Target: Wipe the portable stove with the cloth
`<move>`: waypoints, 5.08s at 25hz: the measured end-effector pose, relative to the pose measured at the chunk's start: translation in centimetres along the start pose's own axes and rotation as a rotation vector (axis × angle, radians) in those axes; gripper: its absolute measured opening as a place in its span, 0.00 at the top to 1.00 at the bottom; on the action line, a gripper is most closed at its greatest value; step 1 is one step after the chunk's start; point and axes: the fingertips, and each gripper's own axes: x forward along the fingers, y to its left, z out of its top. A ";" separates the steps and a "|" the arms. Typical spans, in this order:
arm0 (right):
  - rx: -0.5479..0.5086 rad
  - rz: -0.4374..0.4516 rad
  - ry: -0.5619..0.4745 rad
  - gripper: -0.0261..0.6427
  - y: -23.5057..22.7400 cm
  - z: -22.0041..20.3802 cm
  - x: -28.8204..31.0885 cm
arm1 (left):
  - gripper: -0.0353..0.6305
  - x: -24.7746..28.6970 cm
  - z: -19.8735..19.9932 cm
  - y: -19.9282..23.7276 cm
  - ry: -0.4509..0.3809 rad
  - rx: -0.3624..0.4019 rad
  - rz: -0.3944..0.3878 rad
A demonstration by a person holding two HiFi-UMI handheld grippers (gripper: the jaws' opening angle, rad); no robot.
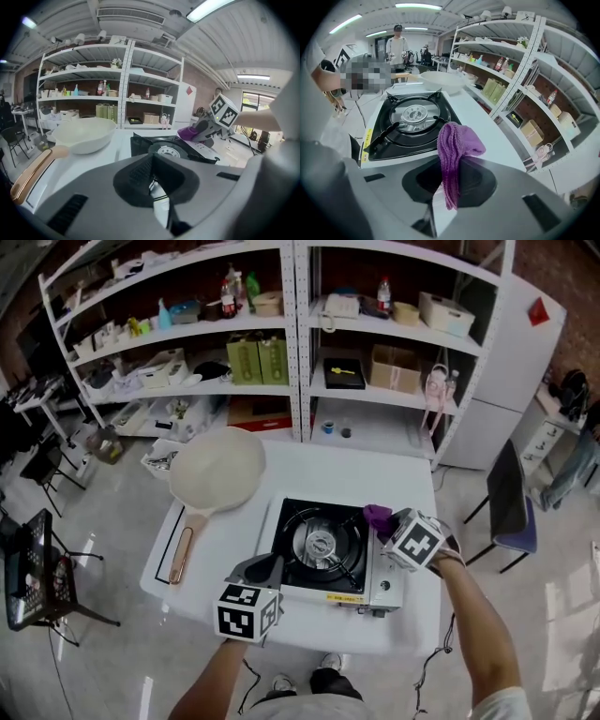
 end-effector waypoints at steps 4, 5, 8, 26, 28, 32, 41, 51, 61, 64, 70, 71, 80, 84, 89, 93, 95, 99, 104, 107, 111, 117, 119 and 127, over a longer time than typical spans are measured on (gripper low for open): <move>0.015 -0.003 0.012 0.86 1.3 -0.6 -0.2 | 0.94 -0.5 -0.2 -0.3 -0.005 0.009 -0.021; 0.021 -0.005 0.014 0.86 1.7 -0.7 -0.2 | 0.94 -0.6 -0.4 -0.3 -0.006 0.012 -0.027; 0.035 -0.006 0.015 0.86 2.7 -0.9 -0.6 | 0.94 -1.1 -0.8 -0.3 -0.004 0.018 -0.042; 0.134 -0.045 -0.004 0.86 9.4 -2.9 -4.0 | 0.94 -3.1 -1.8 -1.7 -0.015 0.042 -0.128; 0.152 -0.049 -0.002 0.86 10.1 -3.4 -4.2 | 0.94 -3.3 -2.0 -1.8 -0.017 0.045 -0.136; 0.169 -0.056 0.000 0.86 11.5 -3.9 -4.8 | 0.94 -4.0 -2.0 -1.9 -0.023 0.047 -0.146; 0.236 -0.096 -0.013 0.86 14.1 -4.7 -6.1 | 0.94 -5.1 -3.3 -1.8 -0.014 0.048 -0.171; 0.169 -0.108 0.015 0.86 16.3 -3.8 -6.2 | 0.94 -6.0 -3.3 -1.5 -0.027 0.040 -0.187; 0.034 -0.080 0.062 0.86 17.8 -2.4 -5.6 | 0.94 -7.0 -3.9 -0.3 -0.034 0.017 -0.163; 0.000 -0.073 0.074 0.86 18.1 -1.8 -5.3 | 0.94 -7.2 -3.9 0.0 -0.037 0.011 -0.154; -0.061 -0.055 0.100 0.86 18.6 -0.4 -4.9 | 0.94 -7.8 -3.9 0.6 -0.045 -0.001 -0.140; -0.068 -0.048 0.098 0.86 18.8 -0.1 -4.8 | 0.94 -7.8 -3.9 0.7 -0.045 -0.003 -0.138; -0.161 0.036 0.059 0.86 20.8 4.4 -2.7 | 0.94 -8.5 -4.2 2.4 -0.048 -0.026 -0.096; -0.204 0.077 0.056 0.86 21.1 5.9 -1.7 | 0.94 -8.5 -4.4 3.5 -0.048 -0.042 -0.076; -0.244 0.141 0.040 0.86 22.0 8.4 -0.8 | 0.94 -8.6 -4.1 4.4 -0.049 -0.061 -0.053; -0.268 0.184 0.012 0.86 22.8 10.4 0.1 | 0.94 -8.4 -4.1 4.9 -0.051 -0.071 -0.029; -0.269 0.206 -0.007 0.86 23.3 11.5 0.5 | 0.94 -8.5 -4.1 5.3 -0.052 -0.075 -0.015; -0.287 0.244 -0.041 0.86 24.0 13.5 1.1 | 0.94 -8.7 -3.9 6.1 -0.056 -0.092 0.015; -0.289 0.290 -0.077 0.86 24.7 15.4 1.9 | 0.94 -8.9 -4.2 6.9 -0.057 -0.114 0.053; -0.262 0.325 -0.094 0.86 25.0 16.5 2.1 | 0.94 -9.1 -4.3 7.6 -0.061 -0.128 0.077; -0.228 0.391 -0.171 0.86 24.9 19.3 1.3 | 0.94 -9.4 -4.2 8.6 -0.069 -0.148 0.110; -0.192 0.460 -0.265 0.86 22.6 23.4 -0.2 | 0.94 -9.6 -3.8 9.4 -0.082 -0.160 0.145; -0.177 0.511 -0.279 0.86 22.6 24.3 -0.3 | 0.94 -9.6 -3.6 9.7 -0.084 -0.168 0.159; -0.256 0.619 -0.214 0.86 22.8 23.2 2.5 | 0.94 -9.1 -3.7 10.0 -0.072 -0.188 0.210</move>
